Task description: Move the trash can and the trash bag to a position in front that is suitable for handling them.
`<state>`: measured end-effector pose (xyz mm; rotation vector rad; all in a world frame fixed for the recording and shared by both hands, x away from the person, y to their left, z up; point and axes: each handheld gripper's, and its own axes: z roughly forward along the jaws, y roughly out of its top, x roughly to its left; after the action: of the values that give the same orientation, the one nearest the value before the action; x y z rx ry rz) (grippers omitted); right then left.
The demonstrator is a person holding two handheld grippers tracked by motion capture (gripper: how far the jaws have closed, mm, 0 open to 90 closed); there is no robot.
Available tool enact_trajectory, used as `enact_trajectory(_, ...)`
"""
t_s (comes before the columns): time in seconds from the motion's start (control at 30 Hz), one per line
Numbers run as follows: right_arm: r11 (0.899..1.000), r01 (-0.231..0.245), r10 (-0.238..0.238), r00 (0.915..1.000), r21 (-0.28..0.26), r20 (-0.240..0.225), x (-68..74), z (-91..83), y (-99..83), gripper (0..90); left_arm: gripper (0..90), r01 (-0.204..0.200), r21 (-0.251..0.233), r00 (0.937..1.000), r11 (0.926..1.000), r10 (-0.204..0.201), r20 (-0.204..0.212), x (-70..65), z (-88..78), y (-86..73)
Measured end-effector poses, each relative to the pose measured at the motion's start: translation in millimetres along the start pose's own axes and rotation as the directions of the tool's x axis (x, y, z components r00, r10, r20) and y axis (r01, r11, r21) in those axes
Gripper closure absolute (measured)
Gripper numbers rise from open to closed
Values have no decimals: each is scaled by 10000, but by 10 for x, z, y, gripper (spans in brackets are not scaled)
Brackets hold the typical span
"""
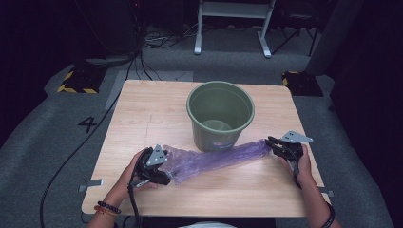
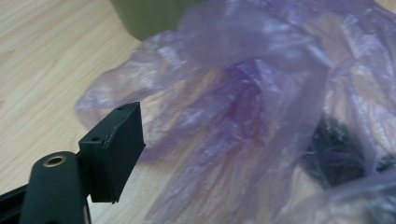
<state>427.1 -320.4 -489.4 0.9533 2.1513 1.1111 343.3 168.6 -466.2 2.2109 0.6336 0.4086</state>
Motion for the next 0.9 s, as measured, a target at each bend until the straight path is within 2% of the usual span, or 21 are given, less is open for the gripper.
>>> enact_trajectory(0.07, 10000, -14, 14, 10000, -19, 62, 0, -16, 0, 725, 249, -195, 375, 9998, 9991, 193, 48, -65, 88, -1)
enact_trajectory(0.1, 10000, 13, -13, 10000, -13, 57, 2, -22, 3, 710, 272, -195, 375, 9998, 9991, 193, 48, -65, 88, -1)
enact_trajectory(0.17, 10000, 68, -68, 9999, -5, 141, 7, -32, 16, 629, 311, -437, 644, 9987, 9970, 419, 298, -110, 163, -8)
enact_trajectory(0.33, 9993, -268, 280, 9984, -255, 481, 19, -80, 80, 406, 437, -117, 631, 9978, 9979, 76, 653, -89, 210, -39)
enact_trajectory(0.37, 9993, -268, 280, 9984, -255, 481, 19, -80, 80, 406, 466, -117, 631, 9978, 9979, 76, 653, -89, 210, -39)
enact_trajectory(0.4, 9985, -356, 377, 9979, -409, 529, 26, -97, 97, 376, 466, -80, 624, 9972, 9980, 33, 741, -84, 221, -47)
enact_trajectory(0.43, 9967, -454, 499, 9965, -671, 668, 54, -148, 148, 344, 512, -76, 699, 9970, 9975, 22, 773, -84, 245, -61)
enact_trajectory(0.5, 9963, -446, 499, 9962, -740, 710, 67, -171, 168, 339, 550, -109, 828, 9976, 9965, 53, 687, -88, 259, -66)
enact_trajectory(0.57, 9894, -902, 930, 9955, -1134, 196, 131, -287, 246, 360, 588, -242, 1005, 9975, 9946, 173, 692, -99, 282, -88)
enact_trajectory(0.7, 9883, -775, 760, 9970, -1311, -161, 317, -425, 337, 396, 618, -280, 1015, 9968, 9944, 202, 768, -123, 291, -106)
enact_trajectory(0.8, 9900, -801, 734, 9955, -1158, -605, 495, -443, 336, 406, 626, -227, 946, 9965, 9953, 149, 820, -138, 286, -120)
enact_trajectory(0.83, 9900, -801, 734, 9955, -1158, -605, 495, -443, 336, 406, 632, -227, 946, 9965, 9953, 149, 820, -138, 286, -120)
enact_trajectory(0.87, 9900, -908, 810, 9925, -1081, -914, 556, -430, 316, 406, 632, -136, 896, 9961, 9959, 57, 879, -146, 287, -128)
enact_trajectory(0.9, 9954, -694, 624, 9928, -659, -1019, 672, -381, 272, 394, 634, 82, 771, 9951, 9970, -158, 977, -157, 298, -137)
